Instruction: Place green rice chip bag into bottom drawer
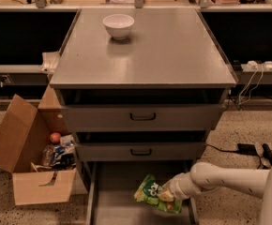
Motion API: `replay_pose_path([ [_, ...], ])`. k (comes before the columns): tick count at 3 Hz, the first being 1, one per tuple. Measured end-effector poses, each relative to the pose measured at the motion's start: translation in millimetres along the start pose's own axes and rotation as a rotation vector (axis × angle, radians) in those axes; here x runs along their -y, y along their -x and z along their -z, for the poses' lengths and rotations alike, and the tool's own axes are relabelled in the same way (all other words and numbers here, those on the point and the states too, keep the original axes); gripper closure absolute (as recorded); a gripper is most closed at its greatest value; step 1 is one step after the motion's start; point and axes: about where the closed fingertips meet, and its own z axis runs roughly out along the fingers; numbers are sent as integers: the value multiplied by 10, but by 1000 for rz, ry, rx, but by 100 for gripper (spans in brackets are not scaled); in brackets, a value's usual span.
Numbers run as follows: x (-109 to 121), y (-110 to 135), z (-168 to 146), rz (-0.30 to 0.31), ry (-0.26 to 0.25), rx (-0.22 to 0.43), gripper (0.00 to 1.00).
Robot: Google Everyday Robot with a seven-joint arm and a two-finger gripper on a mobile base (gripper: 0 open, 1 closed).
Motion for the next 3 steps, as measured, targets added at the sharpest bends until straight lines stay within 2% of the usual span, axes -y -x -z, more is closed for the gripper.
replay_pose_path([
  [1,149,-142,-289,-44,25,-9,100],
  [2,224,-295,-640,-82,73,-49,100],
  [3,254,-366,-783,-97,95,-66,100],
])
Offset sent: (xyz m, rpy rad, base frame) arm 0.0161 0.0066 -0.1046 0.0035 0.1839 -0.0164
